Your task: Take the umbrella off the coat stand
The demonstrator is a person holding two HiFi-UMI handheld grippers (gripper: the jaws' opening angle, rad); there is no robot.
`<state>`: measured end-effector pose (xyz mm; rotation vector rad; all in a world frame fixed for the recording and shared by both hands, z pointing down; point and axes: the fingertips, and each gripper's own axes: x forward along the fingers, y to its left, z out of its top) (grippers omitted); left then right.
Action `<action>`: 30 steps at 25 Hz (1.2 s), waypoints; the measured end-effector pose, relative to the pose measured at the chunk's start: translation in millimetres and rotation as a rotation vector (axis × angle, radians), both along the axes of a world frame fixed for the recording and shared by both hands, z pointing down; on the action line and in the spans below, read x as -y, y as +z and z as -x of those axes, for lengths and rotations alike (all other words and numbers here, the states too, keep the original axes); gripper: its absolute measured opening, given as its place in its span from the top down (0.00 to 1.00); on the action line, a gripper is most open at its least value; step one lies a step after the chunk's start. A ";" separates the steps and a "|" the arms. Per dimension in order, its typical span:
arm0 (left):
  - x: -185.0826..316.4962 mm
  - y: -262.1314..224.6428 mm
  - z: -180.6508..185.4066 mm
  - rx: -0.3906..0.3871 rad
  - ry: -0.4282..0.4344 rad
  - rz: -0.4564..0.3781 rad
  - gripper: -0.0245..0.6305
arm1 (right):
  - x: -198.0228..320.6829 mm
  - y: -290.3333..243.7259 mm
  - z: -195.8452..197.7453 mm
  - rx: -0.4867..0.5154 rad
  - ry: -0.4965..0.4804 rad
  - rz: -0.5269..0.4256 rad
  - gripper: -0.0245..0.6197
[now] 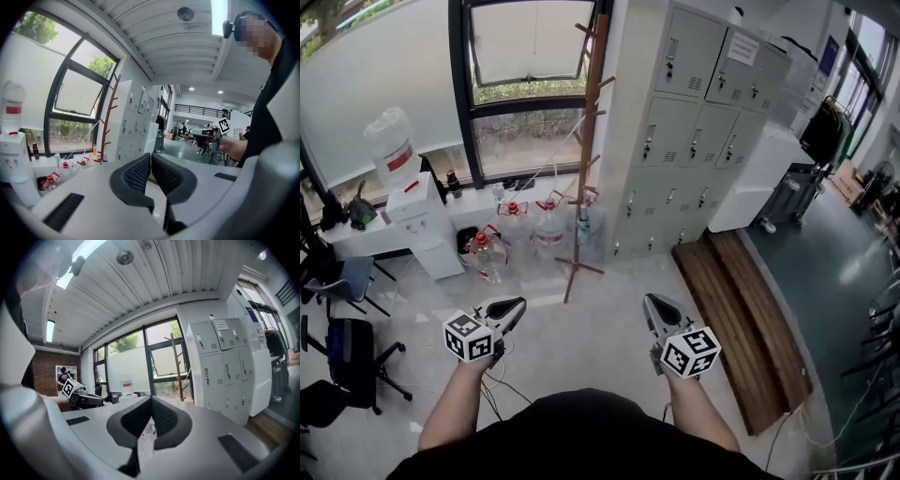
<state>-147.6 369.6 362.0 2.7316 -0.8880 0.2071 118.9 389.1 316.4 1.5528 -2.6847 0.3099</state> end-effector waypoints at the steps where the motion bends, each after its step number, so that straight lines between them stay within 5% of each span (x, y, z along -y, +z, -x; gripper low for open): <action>1: -0.2 3.3 3.4 -0.003 -0.006 0.008 0.92 | -0.3 3.1 0.5 -0.003 0.000 0.004 0.94; 8: 14.2 16.6 -0.8 0.015 -0.013 0.032 0.92 | 22.7 24.7 -19.5 -0.129 0.072 0.000 0.94; 14: 44.2 29.6 -9.9 0.024 -0.024 0.039 0.92 | 61.2 41.7 -34.0 -0.144 0.084 -0.015 0.94; 30: 180.9 57.1 -36.8 0.015 -0.100 0.091 0.92 | 213.8 91.0 -50.5 -0.238 -0.023 0.068 0.94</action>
